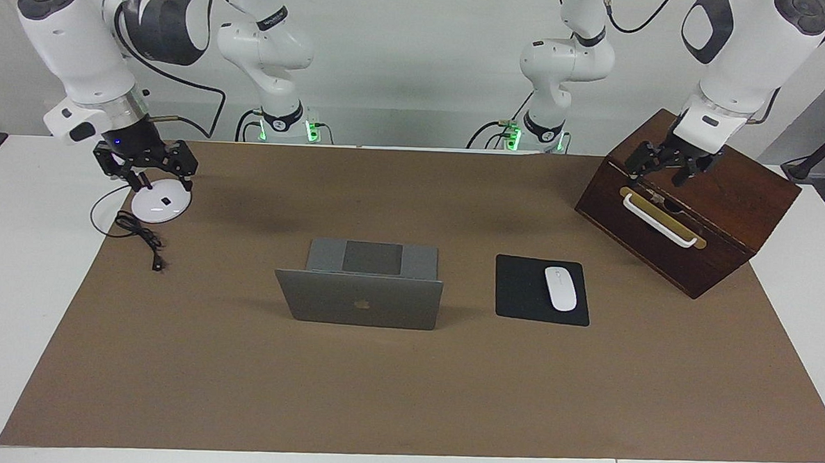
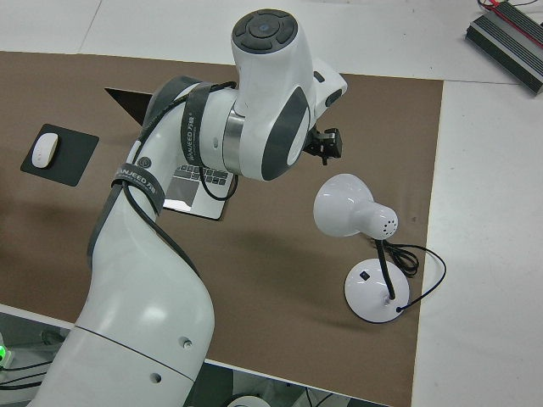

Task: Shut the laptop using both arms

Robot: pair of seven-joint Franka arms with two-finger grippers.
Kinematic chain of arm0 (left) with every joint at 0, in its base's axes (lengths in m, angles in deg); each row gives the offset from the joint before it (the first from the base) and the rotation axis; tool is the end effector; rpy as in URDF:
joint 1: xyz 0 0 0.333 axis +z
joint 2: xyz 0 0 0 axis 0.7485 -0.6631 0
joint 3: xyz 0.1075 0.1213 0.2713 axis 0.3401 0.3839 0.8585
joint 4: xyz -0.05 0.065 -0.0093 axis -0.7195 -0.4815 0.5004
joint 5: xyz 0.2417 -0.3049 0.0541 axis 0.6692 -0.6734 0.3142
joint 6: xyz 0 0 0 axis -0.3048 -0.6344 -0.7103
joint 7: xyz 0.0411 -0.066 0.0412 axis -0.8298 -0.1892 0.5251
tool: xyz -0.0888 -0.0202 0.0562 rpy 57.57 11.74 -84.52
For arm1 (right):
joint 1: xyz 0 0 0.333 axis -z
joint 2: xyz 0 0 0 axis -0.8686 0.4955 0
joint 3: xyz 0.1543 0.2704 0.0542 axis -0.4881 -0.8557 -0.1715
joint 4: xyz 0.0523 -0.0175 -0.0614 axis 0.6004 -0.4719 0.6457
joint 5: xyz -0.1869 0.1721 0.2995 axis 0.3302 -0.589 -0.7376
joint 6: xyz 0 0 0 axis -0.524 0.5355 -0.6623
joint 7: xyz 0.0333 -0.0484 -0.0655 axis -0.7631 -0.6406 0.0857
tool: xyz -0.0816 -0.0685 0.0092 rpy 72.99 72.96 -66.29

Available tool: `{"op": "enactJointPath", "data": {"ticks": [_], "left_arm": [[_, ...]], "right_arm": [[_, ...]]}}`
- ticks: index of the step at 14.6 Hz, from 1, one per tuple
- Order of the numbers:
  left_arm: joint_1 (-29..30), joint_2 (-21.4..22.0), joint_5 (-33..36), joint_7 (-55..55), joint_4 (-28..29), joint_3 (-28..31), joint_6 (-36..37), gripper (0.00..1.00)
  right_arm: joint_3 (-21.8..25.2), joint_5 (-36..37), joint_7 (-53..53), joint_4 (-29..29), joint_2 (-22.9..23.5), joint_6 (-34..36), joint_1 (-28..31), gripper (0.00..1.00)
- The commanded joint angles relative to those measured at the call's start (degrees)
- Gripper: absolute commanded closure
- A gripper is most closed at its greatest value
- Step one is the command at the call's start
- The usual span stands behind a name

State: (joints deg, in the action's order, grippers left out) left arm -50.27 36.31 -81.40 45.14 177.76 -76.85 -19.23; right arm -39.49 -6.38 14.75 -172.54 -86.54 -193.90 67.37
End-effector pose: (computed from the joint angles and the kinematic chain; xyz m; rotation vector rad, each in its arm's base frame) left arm 0.5265 -0.0140 0.5863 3.1213 0.0240 -0.0590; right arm 0.5274 -0.0788 0.5410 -3.1366 -0.0517 -0.0936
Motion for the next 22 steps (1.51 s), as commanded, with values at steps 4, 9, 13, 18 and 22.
{"op": "enactJointPath", "data": {"ticks": [4,9,13,18,22], "left_arm": [[0.1,0.3,0.4,0.4,-0.8,0.0,0.8,0.00],[0.1,0.3,0.4,0.4,-0.8,0.0,0.9,0.00],[0.2,0.3,0.3,0.5,-0.6,0.0,0.8,0.00],[0.1,0.6,0.3,0.6,0.1,0.0,1.1,0.00],[0.4,0.8,0.3,0.6,1.0,0.0,0.0,0.00]], "right_arm": [[-0.1,0.0,-0.1,1.7,1.3,-1.4,0.1,0.00],[-0.1,0.3,-0.1,5.1,3.9,0.1,0.1,0.00],[0.0,0.3,-0.1,4.8,3.8,0.0,0.1,0.00],[-0.1,0.3,0.0,4.4,3.6,-0.1,0.1,0.00],[-0.1,0.3,-0.1,4.4,3.6,-0.4,0.1,0.00]]}}
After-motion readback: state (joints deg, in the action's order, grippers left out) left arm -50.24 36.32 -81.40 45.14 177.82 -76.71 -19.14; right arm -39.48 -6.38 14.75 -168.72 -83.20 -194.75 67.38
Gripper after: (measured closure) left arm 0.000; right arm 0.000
